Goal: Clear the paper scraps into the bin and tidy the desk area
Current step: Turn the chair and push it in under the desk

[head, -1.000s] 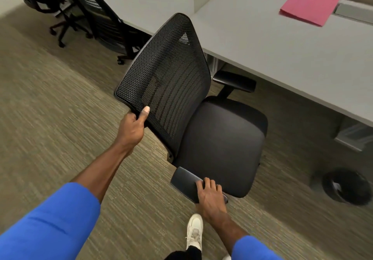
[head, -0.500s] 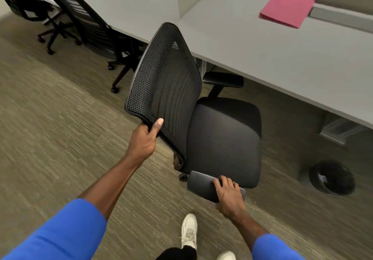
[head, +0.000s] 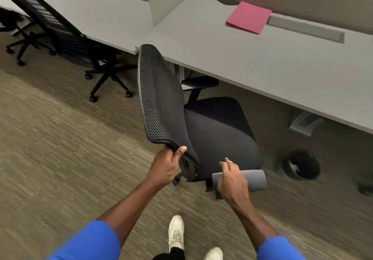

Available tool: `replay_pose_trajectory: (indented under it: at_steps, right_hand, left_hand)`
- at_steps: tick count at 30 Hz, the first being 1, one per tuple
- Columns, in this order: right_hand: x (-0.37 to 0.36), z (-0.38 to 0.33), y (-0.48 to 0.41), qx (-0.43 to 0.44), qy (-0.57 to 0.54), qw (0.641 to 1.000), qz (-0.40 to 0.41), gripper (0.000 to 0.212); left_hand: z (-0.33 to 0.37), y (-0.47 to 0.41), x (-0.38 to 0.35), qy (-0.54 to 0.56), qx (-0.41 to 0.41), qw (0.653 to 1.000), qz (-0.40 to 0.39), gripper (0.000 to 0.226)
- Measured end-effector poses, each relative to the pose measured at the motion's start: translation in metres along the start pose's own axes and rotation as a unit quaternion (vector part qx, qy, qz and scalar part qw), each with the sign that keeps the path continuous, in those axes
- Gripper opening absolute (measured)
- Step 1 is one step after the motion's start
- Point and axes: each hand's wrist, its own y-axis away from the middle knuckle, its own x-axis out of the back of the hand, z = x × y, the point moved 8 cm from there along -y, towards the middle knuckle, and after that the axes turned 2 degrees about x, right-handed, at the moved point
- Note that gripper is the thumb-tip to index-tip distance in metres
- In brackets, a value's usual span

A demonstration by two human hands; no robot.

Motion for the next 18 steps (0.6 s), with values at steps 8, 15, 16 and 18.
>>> replay_pose_trajectory:
  at_steps: [8, 15, 16, 18]
  right_hand:
    - [0.138, -0.054, 0.043, 0.095, -0.189, 0.909, 0.36, 0.02]
    - [0.175, -0.094, 0.082, 0.128, -0.153, 0.905, 0.376, 0.043]
    - [0.174, -0.097, 0.085, 0.129, -0.138, 0.909, 0.372, 0.044]
    - [0.173, -0.097, 0.089, 0.121, -0.111, 0.915, 0.37, 0.04]
  left_hand:
    - [0.048, 0.027, -0.067, -0.086, -0.073, 0.992, -0.052, 0.037]
    - [0.081, 0.068, -0.103, -0.032, -0.272, 0.943, -0.191, 0.053]
    - [0.083, 0.071, -0.103, -0.03, -0.282, 0.939, -0.195, 0.055]
    - [0.079, 0.073, -0.102, -0.098, -0.291, 0.932, -0.194, 0.053]
